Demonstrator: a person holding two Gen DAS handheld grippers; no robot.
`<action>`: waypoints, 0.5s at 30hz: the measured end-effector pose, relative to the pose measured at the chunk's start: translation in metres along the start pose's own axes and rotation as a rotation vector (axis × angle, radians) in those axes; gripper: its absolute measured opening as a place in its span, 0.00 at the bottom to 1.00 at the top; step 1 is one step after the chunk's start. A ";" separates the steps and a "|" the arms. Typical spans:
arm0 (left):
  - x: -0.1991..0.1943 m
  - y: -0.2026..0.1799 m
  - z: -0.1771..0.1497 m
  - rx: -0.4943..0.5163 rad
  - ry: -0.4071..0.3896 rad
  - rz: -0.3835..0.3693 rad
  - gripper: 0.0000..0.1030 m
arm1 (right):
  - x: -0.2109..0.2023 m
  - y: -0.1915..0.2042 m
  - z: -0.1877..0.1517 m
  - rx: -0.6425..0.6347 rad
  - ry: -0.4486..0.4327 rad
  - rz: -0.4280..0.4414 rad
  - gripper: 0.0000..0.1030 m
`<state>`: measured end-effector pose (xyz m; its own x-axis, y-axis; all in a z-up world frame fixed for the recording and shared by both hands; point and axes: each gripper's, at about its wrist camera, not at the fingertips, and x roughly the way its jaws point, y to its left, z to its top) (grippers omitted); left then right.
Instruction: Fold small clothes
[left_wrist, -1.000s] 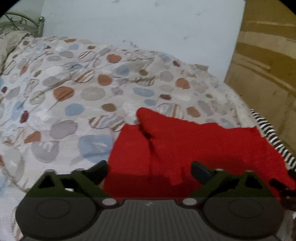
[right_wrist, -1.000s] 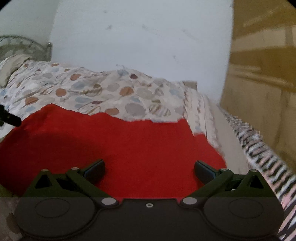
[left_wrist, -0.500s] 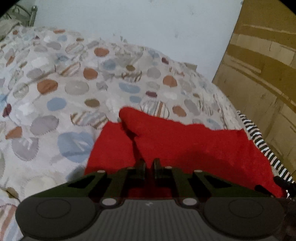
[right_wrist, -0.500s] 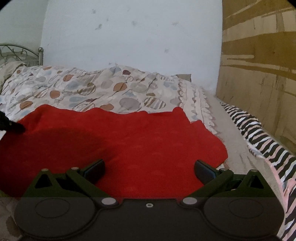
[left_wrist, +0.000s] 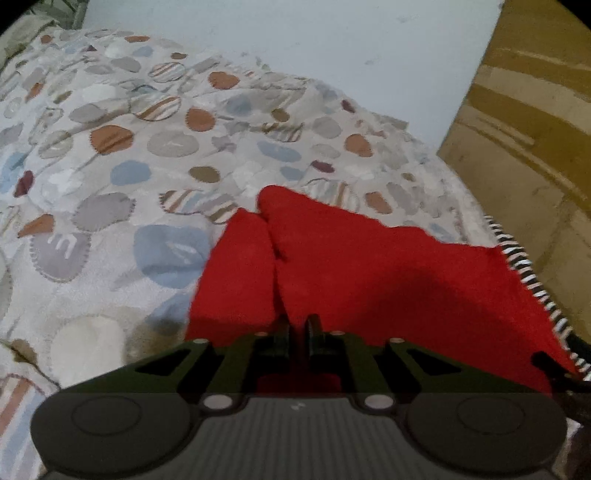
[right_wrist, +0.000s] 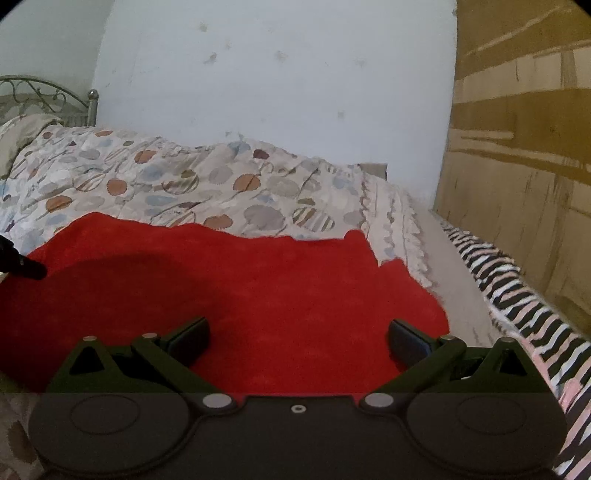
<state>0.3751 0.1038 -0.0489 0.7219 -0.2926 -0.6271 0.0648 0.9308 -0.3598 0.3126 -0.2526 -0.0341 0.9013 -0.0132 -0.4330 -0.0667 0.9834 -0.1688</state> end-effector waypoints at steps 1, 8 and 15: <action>-0.002 0.000 0.001 -0.011 0.000 -0.015 0.13 | -0.001 0.001 0.001 -0.005 -0.009 -0.003 1.00; -0.025 -0.002 -0.003 -0.037 -0.068 -0.004 0.73 | -0.004 0.005 0.010 -0.033 -0.055 -0.010 1.00; -0.057 0.011 -0.021 -0.074 -0.171 0.074 1.00 | 0.005 0.012 0.015 -0.104 -0.080 -0.014 1.00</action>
<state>0.3199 0.1258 -0.0315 0.8295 -0.1767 -0.5297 -0.0392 0.9278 -0.3709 0.3225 -0.2384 -0.0245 0.9334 -0.0087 -0.3588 -0.0939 0.9589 -0.2677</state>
